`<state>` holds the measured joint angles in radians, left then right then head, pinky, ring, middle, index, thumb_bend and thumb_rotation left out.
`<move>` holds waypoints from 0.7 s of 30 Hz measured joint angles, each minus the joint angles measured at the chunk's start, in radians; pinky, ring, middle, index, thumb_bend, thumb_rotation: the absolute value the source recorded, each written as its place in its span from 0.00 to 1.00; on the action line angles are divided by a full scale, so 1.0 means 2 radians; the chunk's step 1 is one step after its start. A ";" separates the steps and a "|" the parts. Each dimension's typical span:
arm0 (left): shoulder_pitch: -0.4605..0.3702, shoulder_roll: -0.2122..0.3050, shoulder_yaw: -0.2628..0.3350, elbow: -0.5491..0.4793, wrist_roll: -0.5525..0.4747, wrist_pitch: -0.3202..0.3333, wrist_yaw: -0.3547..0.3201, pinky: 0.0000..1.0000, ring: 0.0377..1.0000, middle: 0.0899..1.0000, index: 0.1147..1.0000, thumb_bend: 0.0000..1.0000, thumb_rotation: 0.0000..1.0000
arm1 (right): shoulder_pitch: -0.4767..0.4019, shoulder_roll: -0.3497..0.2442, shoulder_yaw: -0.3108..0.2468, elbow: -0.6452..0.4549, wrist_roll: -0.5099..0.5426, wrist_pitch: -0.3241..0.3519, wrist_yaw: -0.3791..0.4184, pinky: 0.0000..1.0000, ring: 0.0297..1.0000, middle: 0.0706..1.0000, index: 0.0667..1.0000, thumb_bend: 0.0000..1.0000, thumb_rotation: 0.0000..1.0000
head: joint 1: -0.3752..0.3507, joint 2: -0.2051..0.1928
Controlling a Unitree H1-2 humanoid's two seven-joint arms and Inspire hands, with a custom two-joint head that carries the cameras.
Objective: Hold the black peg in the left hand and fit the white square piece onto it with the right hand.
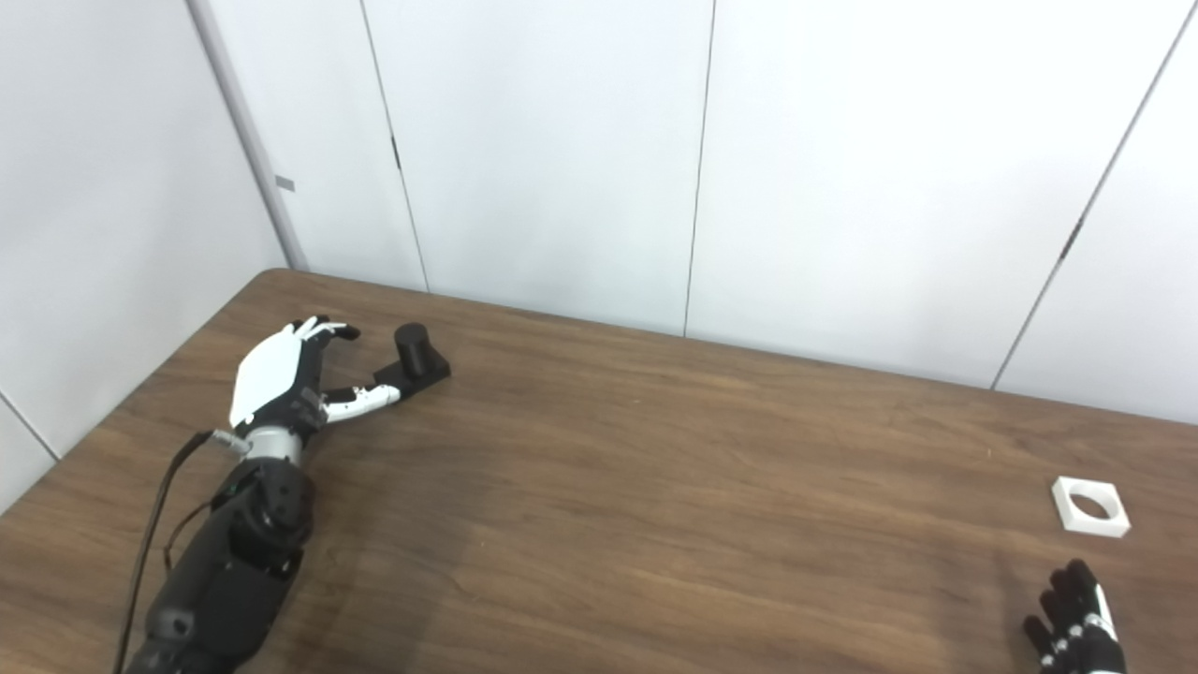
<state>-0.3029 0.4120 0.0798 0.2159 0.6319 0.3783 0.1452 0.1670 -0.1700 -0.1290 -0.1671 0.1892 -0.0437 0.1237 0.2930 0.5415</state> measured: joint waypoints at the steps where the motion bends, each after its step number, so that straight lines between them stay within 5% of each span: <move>1: -0.004 0.002 -0.007 0.008 0.000 0.002 -0.003 1.00 1.00 0.94 0.78 0.92 0.46 | 0.000 0.000 0.000 0.000 0.000 0.000 0.000 1.00 1.00 1.00 1.00 0.54 1.00 | -0.001 0.000; 21: -0.063 0.026 -0.067 0.088 -0.003 0.021 -0.031 1.00 1.00 0.94 0.76 0.92 0.45 | 0.002 0.001 0.001 -0.002 0.000 0.000 -0.001 1.00 1.00 1.00 1.00 0.56 1.00 | -0.010 0.002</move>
<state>-0.4295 0.4639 -0.0551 0.3925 0.6253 0.4203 0.0838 0.1700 -0.1688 -0.1272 -0.1718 0.1895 -0.0443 0.1224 0.2731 0.5461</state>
